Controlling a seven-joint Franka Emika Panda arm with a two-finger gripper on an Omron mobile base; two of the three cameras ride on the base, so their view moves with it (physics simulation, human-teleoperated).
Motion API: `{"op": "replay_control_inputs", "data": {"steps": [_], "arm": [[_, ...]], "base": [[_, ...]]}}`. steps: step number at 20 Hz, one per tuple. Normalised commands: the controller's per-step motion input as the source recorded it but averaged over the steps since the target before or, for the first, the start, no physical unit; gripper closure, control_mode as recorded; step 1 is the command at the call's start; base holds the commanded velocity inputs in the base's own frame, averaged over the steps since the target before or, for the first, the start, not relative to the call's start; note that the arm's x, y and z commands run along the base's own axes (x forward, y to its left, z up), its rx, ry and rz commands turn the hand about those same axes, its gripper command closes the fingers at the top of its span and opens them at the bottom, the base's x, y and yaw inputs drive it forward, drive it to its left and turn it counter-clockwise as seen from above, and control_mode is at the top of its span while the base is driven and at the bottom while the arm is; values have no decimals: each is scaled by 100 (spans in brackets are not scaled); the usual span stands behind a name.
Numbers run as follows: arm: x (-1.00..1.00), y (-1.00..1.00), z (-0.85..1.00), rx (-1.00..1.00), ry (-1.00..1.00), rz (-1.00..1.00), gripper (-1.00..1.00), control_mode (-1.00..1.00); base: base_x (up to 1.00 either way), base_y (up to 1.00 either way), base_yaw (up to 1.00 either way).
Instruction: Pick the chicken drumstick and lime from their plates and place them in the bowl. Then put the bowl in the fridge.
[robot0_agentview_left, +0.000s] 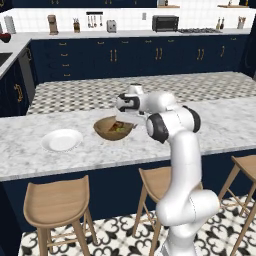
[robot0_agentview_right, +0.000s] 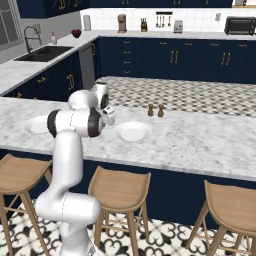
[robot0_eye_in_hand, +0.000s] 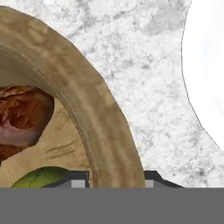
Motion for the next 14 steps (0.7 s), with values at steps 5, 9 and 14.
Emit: {"op": "replay_control_inputs", "data": {"steps": [5,9,14], "arm": [[-100,-36,100,6,-34,-9,100,-100],[-100,-27,100,0,-49,-18,100,-100],[-100,-26,79,0,-45,-17,100,-100]], "base": [[0,0,0],[0,0,0],[0,0,0]]}}
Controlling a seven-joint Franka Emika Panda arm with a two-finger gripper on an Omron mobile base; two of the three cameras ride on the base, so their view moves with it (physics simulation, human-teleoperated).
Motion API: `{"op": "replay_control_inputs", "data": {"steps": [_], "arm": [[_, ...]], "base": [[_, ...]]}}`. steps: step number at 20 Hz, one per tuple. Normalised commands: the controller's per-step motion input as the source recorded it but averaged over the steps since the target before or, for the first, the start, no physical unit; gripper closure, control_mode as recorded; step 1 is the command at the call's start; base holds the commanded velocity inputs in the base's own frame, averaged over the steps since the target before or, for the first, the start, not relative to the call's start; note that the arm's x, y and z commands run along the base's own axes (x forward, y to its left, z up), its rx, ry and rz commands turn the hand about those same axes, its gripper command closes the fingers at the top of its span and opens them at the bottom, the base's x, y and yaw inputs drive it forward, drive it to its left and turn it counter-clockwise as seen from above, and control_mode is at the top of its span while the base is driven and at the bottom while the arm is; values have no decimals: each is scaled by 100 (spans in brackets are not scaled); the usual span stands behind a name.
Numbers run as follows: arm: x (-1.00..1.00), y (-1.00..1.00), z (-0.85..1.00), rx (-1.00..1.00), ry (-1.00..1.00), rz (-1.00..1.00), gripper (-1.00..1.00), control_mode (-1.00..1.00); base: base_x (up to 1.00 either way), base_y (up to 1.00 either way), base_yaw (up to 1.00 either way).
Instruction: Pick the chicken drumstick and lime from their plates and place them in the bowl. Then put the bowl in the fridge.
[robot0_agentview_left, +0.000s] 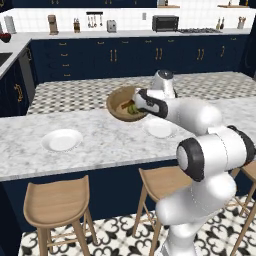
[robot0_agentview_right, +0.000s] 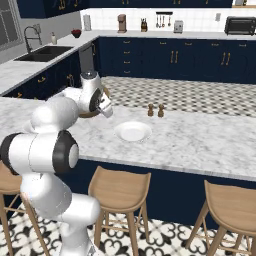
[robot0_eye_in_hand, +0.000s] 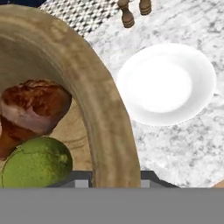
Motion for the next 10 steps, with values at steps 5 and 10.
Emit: {"op": "replay_control_inputs", "data": {"steps": [5,10], "arm": [[-51,-22,4,0,-7,-4,100,-100],[-51,-47,-1,11,-8,-5,100,100]], "base": [[0,0,0],[-19,-20,-4]]}}
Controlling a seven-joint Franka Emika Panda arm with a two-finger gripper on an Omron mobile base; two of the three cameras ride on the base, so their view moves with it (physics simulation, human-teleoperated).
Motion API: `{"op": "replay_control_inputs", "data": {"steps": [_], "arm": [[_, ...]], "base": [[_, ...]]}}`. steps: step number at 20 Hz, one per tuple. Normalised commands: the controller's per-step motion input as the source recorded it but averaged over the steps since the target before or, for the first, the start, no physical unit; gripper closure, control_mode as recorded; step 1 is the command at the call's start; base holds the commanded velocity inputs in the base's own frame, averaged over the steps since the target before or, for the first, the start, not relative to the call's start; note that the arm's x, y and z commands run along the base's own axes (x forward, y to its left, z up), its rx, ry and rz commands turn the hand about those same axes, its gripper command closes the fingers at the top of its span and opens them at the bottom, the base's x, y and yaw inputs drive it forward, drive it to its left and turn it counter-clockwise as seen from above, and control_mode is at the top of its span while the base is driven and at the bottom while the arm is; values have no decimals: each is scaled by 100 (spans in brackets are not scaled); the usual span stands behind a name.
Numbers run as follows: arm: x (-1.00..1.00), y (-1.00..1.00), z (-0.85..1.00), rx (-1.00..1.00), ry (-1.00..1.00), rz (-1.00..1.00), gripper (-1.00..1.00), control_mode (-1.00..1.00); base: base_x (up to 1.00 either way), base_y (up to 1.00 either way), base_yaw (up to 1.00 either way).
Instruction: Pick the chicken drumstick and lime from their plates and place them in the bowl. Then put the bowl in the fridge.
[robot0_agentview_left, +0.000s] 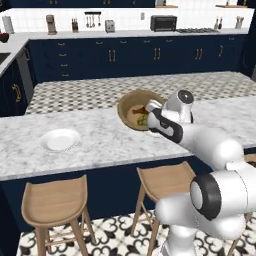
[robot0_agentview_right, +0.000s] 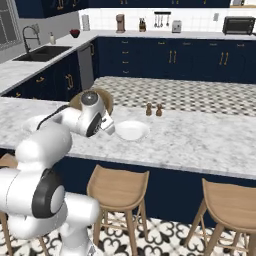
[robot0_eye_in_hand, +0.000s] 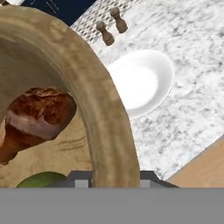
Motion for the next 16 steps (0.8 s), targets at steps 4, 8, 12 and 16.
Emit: {"op": "replay_control_inputs", "data": {"steps": [4,8,12,16], "arm": [[0,0,0,0,0,0,100,100],[0,0,0,0,0,0,100,100],[0,0,0,0,0,0,100,100],[0,0,0,0,0,0,100,100]], "base": [[-54,-100,-27],[-7,-100,-27],[0,-100,-28],[0,-100,-31]]}}
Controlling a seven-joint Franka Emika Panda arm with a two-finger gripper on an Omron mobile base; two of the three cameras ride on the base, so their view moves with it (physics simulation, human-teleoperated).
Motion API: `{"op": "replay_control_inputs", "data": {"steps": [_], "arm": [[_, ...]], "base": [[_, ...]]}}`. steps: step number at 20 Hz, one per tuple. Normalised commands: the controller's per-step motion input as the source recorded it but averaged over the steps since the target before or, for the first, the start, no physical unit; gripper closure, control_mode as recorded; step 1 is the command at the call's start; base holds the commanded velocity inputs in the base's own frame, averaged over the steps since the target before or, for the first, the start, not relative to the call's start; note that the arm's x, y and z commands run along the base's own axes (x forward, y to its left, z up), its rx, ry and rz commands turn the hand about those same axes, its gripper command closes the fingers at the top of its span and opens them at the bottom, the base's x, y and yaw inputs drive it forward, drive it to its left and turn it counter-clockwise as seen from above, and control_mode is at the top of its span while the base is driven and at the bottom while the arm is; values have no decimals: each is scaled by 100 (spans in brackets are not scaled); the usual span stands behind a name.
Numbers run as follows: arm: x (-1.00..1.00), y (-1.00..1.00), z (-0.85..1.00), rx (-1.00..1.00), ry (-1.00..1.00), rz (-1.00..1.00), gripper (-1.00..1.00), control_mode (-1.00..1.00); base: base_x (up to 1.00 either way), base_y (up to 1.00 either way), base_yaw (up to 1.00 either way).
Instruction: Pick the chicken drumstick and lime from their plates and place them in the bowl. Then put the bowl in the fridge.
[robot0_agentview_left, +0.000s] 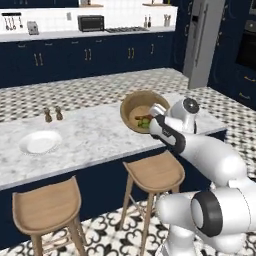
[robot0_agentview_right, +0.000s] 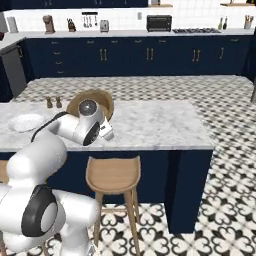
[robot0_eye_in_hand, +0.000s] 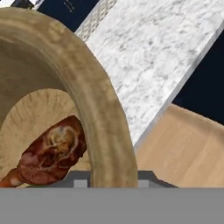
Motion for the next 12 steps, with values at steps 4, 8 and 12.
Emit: {"op": "replay_control_inputs", "data": {"steps": [4,8,12], "arm": [[0,0,0,0,0,0,100,100],[0,0,0,0,0,0,100,100],[0,0,0,0,0,0,100,100]], "base": [[1,-100,-25],[6,-100,-22],[32,-100,-18]]}}
